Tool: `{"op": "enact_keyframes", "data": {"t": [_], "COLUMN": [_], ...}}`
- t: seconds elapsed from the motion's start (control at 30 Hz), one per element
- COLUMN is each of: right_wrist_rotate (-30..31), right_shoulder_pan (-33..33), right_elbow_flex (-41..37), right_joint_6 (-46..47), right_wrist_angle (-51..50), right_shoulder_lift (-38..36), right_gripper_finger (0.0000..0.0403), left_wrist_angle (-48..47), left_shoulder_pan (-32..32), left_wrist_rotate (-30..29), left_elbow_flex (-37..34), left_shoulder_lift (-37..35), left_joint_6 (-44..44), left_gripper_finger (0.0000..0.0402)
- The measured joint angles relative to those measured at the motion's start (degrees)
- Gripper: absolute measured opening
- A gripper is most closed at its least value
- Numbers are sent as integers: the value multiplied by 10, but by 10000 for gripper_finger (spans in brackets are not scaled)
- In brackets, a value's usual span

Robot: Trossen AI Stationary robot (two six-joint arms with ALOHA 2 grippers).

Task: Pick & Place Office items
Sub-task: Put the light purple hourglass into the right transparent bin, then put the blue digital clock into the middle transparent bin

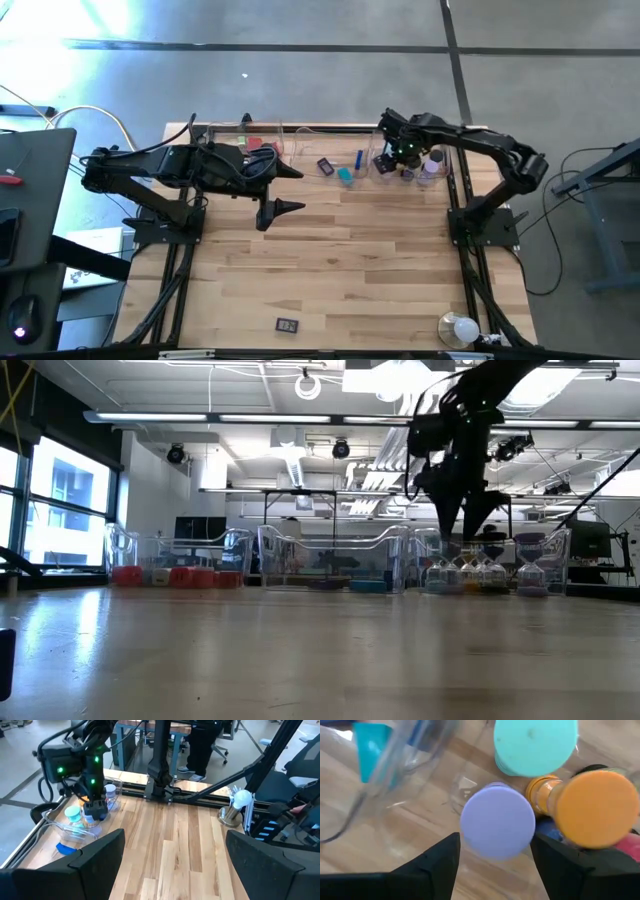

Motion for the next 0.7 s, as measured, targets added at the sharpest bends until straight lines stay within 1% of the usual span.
{"op": "enact_keyframes", "data": {"t": [0.27, 0.37, 0.47, 0.57, 0.63, 0.7], "right_wrist_rotate": [-2, -2, -1, -2, 0, 2], "right_shoulder_pan": [1, 15, 42, 74, 94, 118], "right_elbow_flex": [0, 0, 0, 0, 0, 0], "right_joint_6": [6, 30, 35, 52, 65, 79], "right_wrist_angle": [-5, -23, -32, -26, -13, 5], "right_shoulder_lift": [-65, -97, -137, -177, -207, -235], "right_gripper_finger": [232, 232, 232, 232, 232, 232], "left_wrist_angle": [-8, -57, -130, -198, -232, -256], "left_shoulder_pan": [0, 0, 0, -14, -31, -52], "left_wrist_rotate": [3, 40, 108, 165, 179, 179], "left_elbow_flex": [0, 0, 0, 0, 0, 0], "left_shoulder_lift": [0, -3, -9, -11, -9, -5], "left_joint_6": [-17, -28, -29, -39, -56, -76], "left_gripper_finger": [339, 339, 339, 339, 339, 339]}}
